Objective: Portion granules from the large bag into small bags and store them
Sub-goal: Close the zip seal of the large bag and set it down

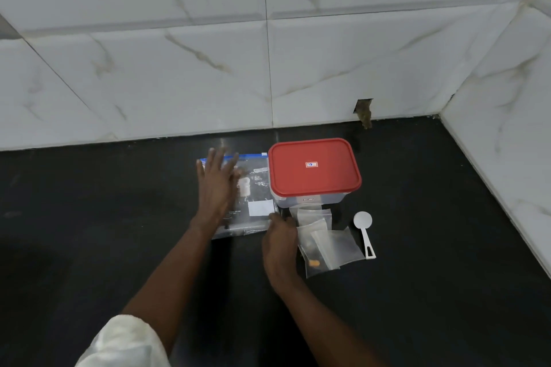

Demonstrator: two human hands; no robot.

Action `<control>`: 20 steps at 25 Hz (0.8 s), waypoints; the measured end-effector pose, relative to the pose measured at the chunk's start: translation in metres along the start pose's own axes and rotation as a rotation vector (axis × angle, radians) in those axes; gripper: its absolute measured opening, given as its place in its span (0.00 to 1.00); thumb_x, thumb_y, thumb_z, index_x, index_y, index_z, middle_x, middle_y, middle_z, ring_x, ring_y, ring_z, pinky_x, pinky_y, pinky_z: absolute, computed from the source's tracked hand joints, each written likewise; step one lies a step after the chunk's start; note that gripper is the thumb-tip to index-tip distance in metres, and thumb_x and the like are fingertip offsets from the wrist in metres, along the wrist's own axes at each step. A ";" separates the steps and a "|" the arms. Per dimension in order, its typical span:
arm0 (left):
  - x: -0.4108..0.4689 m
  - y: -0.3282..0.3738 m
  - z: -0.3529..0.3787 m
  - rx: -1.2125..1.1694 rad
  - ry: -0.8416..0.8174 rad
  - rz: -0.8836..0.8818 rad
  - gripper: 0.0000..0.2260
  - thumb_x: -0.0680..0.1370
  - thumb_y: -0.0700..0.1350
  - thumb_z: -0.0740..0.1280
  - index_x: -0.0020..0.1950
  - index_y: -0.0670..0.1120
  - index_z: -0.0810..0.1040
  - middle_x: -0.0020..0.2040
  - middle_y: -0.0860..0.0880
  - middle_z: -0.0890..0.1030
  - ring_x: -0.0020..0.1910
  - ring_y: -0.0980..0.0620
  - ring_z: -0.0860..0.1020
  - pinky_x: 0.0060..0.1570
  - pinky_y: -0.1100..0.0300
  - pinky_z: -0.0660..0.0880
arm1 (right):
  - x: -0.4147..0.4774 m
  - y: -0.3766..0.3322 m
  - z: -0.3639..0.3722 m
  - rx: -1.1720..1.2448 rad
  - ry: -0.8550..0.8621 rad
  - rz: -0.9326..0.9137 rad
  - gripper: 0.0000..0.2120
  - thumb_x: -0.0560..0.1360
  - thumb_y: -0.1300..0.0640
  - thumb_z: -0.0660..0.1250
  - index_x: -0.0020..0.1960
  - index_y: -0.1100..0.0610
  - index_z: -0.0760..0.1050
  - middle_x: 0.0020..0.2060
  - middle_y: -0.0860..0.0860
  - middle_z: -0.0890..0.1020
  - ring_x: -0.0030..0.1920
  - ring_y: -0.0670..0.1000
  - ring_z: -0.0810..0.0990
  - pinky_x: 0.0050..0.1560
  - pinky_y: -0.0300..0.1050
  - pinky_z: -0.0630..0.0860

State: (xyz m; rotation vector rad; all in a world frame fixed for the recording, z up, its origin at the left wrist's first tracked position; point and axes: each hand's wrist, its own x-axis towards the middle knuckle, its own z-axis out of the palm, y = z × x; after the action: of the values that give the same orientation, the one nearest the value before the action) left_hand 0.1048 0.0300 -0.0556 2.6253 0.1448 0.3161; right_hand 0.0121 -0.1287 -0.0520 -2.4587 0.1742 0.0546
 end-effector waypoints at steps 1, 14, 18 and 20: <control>-0.007 0.006 0.004 0.144 -0.098 0.078 0.28 0.81 0.62 0.47 0.79 0.55 0.65 0.83 0.47 0.57 0.82 0.42 0.51 0.76 0.32 0.44 | -0.002 0.000 0.001 -0.005 0.019 -0.018 0.17 0.77 0.69 0.58 0.60 0.58 0.78 0.57 0.58 0.80 0.56 0.54 0.79 0.55 0.43 0.74; -0.014 0.011 0.024 0.283 -0.350 0.072 0.44 0.70 0.78 0.33 0.82 0.60 0.47 0.84 0.49 0.44 0.82 0.42 0.40 0.75 0.30 0.37 | -0.066 0.022 -0.009 0.035 -0.071 -0.338 0.25 0.64 0.64 0.76 0.60 0.59 0.79 0.56 0.56 0.82 0.53 0.52 0.84 0.53 0.41 0.81; -0.015 0.019 0.009 0.252 -0.285 0.015 0.42 0.72 0.77 0.35 0.83 0.59 0.47 0.84 0.48 0.44 0.83 0.43 0.41 0.75 0.31 0.36 | -0.073 0.041 -0.023 -0.055 -0.161 -0.489 0.22 0.79 0.62 0.57 0.73 0.59 0.67 0.75 0.55 0.65 0.74 0.56 0.64 0.74 0.49 0.60; -0.028 0.024 0.005 0.241 -0.256 -0.032 0.41 0.73 0.75 0.38 0.83 0.59 0.48 0.84 0.48 0.45 0.83 0.42 0.41 0.74 0.32 0.35 | -0.068 0.047 -0.031 -0.095 -0.035 -0.462 0.21 0.77 0.61 0.56 0.68 0.58 0.74 0.71 0.55 0.71 0.70 0.56 0.71 0.70 0.53 0.69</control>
State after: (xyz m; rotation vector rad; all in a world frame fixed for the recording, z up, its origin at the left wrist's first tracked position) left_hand 0.0799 0.0020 -0.0538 2.8694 0.1464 -0.0546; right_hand -0.0617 -0.1768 -0.0519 -2.5288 -0.4216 -0.0963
